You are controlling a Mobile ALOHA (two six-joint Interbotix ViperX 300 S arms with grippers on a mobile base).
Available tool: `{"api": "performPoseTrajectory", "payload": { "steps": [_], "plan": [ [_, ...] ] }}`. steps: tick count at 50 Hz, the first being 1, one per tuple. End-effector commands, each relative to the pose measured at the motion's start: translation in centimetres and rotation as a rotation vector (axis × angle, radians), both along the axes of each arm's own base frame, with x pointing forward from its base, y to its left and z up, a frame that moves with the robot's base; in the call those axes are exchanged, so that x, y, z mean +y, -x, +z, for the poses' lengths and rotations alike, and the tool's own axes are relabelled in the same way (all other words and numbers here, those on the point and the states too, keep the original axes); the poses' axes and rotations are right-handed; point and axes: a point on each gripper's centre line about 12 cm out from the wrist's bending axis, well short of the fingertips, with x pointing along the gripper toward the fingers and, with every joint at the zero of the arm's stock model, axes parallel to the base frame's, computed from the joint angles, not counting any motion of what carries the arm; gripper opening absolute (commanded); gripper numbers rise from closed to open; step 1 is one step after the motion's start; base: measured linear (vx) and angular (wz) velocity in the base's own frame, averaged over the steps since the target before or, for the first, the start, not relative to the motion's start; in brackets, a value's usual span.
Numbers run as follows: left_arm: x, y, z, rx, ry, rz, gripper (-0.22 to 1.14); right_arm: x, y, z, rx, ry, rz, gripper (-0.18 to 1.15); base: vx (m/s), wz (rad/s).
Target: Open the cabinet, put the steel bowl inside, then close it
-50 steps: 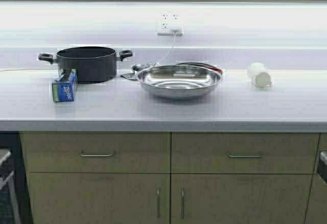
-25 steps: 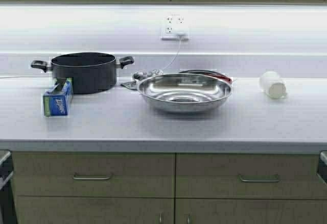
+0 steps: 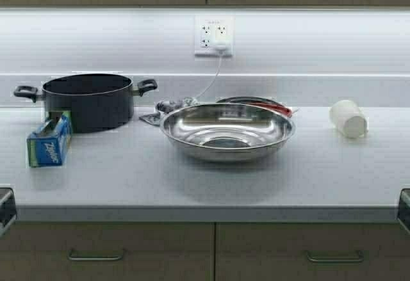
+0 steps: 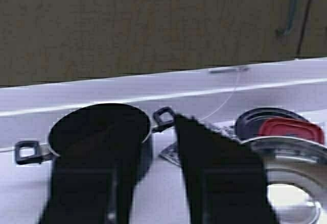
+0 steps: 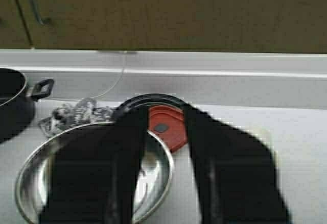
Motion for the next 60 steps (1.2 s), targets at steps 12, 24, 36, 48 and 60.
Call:
{"api": "performPoseTrajectory", "payload": {
  "steps": [12, 24, 36, 48, 60],
  "plan": [
    [-6.9, -1.1, 0.8, 0.018, -0.044, -0.281, 1.01, 7.6, -0.7, 3.4, -0.095, -0.045, 0.317, 1.02, 0.12, 0.02],
    [-11.6, -5.2, 1.3, -0.062, -0.004, -0.313, 1.01, 12.6, -6.2, 3.9, -0.08, -0.044, 0.36, 1.02, 0.05, 0.0],
    [-17.8, -9.0, 1.3, -0.143, 0.028, -0.222, 1.01, 15.6, -11.1, 5.9, -0.154, -0.092, 0.25, 1.02, 0.0, 0.01],
    [-20.2, -13.6, 0.0, -0.171, 0.114, -0.037, 1.01, 17.3, -14.9, 6.5, -0.144, -0.057, 0.101, 1.02, 0.0, 0.0],
    [-21.4, -16.8, -0.9, -0.206, 0.145, 0.042, 1.01, 18.4, -17.9, 6.3, -0.149, -0.039, 0.054, 1.01, 0.0, 0.0]
  ]
}}
